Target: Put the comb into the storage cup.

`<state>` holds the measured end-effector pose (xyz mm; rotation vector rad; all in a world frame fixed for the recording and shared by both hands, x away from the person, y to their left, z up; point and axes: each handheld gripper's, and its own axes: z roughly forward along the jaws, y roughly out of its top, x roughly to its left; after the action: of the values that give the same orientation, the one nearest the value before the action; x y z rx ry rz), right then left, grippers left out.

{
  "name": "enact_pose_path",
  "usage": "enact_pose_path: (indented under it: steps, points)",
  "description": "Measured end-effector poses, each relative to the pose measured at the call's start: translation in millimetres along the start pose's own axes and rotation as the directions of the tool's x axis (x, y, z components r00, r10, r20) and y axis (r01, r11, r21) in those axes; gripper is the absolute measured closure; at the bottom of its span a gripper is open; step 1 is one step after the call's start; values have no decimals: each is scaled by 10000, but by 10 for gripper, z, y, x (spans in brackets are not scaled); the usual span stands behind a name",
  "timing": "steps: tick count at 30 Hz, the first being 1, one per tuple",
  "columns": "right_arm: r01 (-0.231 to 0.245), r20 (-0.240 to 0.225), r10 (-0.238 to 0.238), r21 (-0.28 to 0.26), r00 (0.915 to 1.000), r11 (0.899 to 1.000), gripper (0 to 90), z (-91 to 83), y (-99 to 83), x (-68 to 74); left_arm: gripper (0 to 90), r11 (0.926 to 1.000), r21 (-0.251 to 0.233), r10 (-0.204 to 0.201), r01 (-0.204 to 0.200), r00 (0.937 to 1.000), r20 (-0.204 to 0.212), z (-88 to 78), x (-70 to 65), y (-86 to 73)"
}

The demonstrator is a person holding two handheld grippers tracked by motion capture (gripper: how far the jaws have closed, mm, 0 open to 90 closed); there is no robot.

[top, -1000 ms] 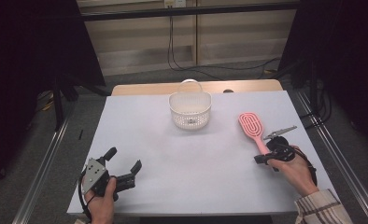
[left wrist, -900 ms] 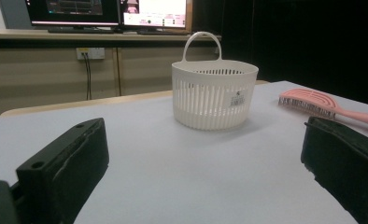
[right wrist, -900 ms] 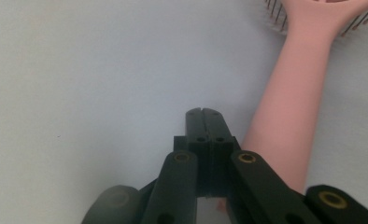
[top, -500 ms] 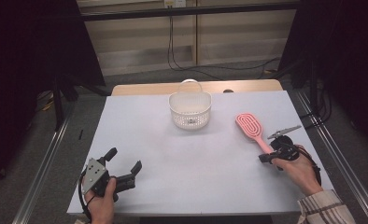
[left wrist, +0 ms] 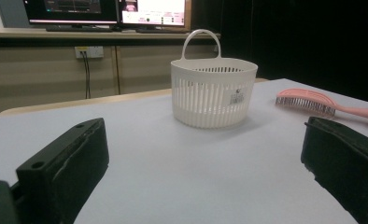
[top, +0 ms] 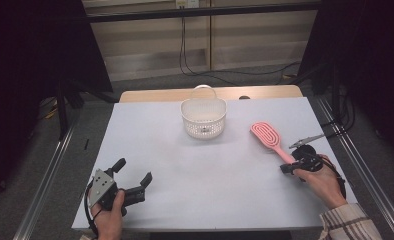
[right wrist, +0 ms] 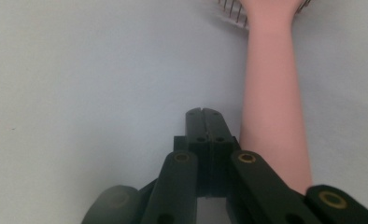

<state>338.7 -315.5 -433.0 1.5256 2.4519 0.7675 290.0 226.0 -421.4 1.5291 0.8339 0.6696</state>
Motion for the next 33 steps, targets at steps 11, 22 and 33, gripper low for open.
enact_pose_path:
  steps: [11,22,33]
  points:
    - [35,116,-36,36,9999,10000,900,-7,-6,-23,11,10000,-16,-15,15,10000,-1,2,-1,0]
    - [142,-422,-155,-330,9990,9994,900,-8,-3,10,11,10000,-32,-12,12,10000,68,3,-2,1]
    - [297,-767,-413,-1473,9962,9886,886,-123,6,45,11,10000,-2,-40,40,9999,137,7,-13,0]
